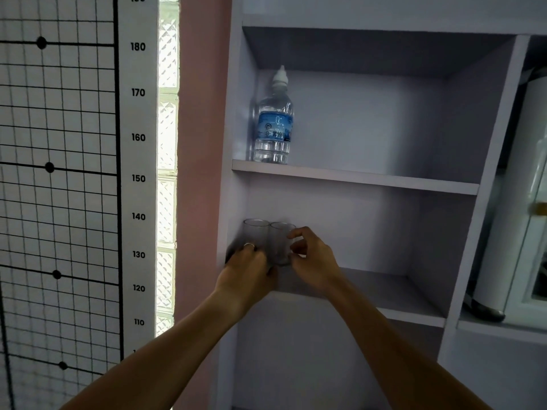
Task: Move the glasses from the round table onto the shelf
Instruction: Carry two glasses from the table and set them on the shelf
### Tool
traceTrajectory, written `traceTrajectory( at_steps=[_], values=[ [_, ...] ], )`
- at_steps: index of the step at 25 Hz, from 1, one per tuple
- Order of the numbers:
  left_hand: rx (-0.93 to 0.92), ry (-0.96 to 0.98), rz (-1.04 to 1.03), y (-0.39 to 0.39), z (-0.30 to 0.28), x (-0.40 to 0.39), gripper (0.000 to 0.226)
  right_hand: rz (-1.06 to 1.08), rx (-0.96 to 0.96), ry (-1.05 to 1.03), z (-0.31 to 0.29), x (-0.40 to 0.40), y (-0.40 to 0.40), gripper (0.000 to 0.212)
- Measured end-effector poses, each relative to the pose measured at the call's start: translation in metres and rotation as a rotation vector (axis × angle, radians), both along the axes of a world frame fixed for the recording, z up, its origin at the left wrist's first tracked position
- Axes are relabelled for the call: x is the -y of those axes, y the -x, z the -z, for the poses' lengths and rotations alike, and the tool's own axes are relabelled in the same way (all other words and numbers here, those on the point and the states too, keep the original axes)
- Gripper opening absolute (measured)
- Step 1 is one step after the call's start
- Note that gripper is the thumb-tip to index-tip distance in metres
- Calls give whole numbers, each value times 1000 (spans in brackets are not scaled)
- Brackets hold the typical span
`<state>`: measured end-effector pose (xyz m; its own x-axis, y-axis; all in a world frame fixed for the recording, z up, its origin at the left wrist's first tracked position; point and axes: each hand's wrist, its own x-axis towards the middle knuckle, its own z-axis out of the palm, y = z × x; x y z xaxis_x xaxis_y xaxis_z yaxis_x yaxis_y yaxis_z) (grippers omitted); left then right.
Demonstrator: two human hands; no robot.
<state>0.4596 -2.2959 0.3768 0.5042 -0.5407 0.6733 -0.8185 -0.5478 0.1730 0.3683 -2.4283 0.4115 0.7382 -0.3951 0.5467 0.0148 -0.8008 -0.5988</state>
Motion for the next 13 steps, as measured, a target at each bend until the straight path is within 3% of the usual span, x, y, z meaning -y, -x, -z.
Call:
traceTrajectory(
  at_steps=[4,8,13],
  values=[
    [117,-64,30,9,-1,-14,39,-10,-14,13,2,-4,17,34],
    [65,20,93,28,-8,-51,21,-39,-49,29,4,-17,37,26],
    [29,33,-140,46,-4,-133,17,-237,-93,19,17,-70,44,22]
  ],
)
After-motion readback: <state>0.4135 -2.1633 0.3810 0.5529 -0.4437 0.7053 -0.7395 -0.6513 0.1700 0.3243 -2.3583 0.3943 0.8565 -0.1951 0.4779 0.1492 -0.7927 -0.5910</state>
